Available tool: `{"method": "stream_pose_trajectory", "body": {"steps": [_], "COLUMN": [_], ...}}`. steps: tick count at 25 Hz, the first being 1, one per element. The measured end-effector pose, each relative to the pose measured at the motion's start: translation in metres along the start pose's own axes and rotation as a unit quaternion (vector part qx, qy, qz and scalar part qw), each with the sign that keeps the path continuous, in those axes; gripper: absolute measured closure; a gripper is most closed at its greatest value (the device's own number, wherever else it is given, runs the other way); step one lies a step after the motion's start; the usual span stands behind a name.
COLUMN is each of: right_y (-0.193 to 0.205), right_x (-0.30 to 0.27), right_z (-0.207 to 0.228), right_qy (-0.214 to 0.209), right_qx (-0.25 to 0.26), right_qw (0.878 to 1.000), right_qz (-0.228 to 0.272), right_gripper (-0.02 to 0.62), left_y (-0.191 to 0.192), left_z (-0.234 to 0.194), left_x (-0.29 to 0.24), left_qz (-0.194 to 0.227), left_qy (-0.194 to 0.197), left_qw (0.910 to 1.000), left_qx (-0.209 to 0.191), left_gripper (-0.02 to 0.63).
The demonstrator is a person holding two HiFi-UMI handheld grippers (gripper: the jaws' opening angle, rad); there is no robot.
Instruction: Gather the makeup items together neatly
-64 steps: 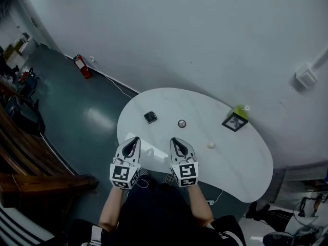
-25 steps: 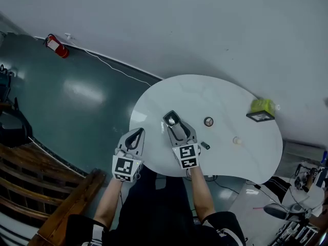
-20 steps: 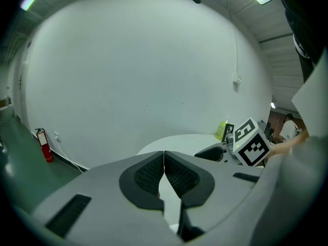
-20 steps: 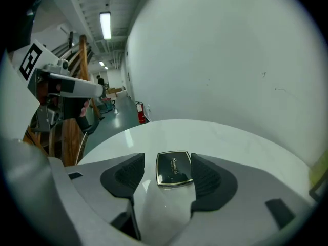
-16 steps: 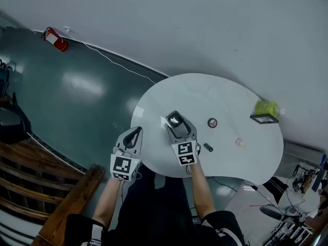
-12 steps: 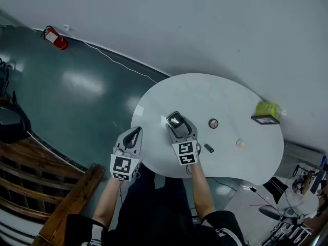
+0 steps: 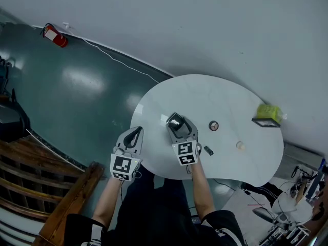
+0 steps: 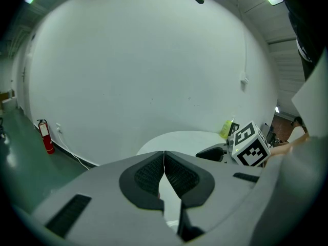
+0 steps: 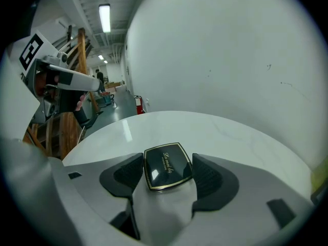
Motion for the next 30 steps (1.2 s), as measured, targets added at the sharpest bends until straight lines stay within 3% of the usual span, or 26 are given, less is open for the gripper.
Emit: {"method": "stream_pose_trajectory", "body": {"steps": [6, 17, 30], "right_y": [-0.005, -0.008, -0.008], "right_x": [0.000, -0.006, -0.012], "right_z": [0.001, 0.004, 0.006], "right_qy": [0.000, -0.014, -0.047], "right_qx": [0.030, 0.036, 0.061], "right_qw": [0.999, 0.999, 0.993], "right_qz": [-0.013, -0.027, -0.087], "right_gripper": [0.310, 0.308, 0.305], "left_y": [-0.004, -0.005, -0.004], "left_z": [-0.003, -0.009, -0.006], "left_x": [-0.004, -0.005, -0.002], "left_qz": [0.001, 0.002, 0.006], "left_qy": [0.000, -0.005, -0.011], "left_qw": [1.0000, 0.9999, 0.9996], "left_qx": [0.005, 0.015, 0.025], "left_gripper": [0.586, 0.586, 0.586]}}
Point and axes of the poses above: the fingertips, and each gripper's own axes: x backward along the fingers, z to its right, y out of its underside, the point moved 5 cm from there along x, backward along the fingers, and after that the axes turned 12 degrees about -z, right-handed, at the moved point
